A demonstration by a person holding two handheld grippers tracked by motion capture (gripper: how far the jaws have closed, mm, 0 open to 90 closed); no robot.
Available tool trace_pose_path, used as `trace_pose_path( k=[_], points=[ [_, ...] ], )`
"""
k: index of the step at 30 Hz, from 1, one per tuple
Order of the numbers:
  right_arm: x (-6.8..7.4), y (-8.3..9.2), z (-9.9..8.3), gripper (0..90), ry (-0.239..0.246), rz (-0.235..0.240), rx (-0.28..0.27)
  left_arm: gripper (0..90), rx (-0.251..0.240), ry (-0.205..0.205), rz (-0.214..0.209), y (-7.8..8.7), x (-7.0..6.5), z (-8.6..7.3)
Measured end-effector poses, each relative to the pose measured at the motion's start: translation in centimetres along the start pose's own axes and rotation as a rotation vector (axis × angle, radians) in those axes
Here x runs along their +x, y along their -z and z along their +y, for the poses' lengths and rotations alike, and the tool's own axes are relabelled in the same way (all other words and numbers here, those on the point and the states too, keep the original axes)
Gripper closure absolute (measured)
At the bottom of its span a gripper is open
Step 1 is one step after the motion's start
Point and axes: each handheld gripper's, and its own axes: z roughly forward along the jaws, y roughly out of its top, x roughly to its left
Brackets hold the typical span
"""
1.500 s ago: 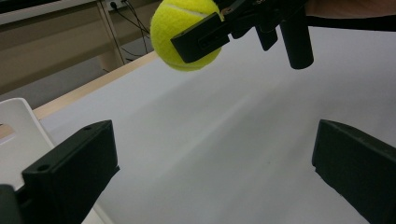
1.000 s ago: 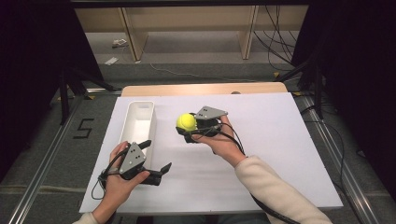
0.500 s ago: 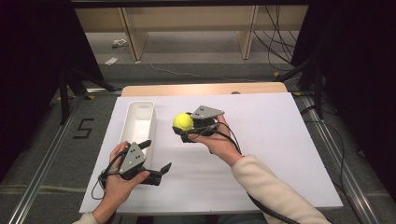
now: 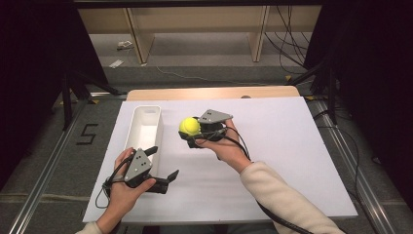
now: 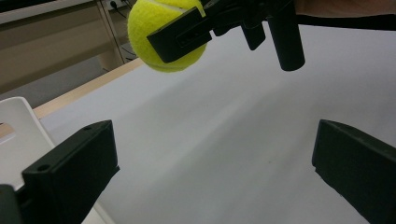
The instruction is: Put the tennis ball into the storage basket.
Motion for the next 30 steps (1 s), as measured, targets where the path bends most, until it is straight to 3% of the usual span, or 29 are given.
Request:
trace_pose_path(
  k=[30],
  points=[
    [0.7, -1.2, 0.7, 27.1, 0.006, 0.018, 0.007, 0.0, 0.004, -0.003, -0.001, 0.0, 0.0, 0.0]
  ],
)
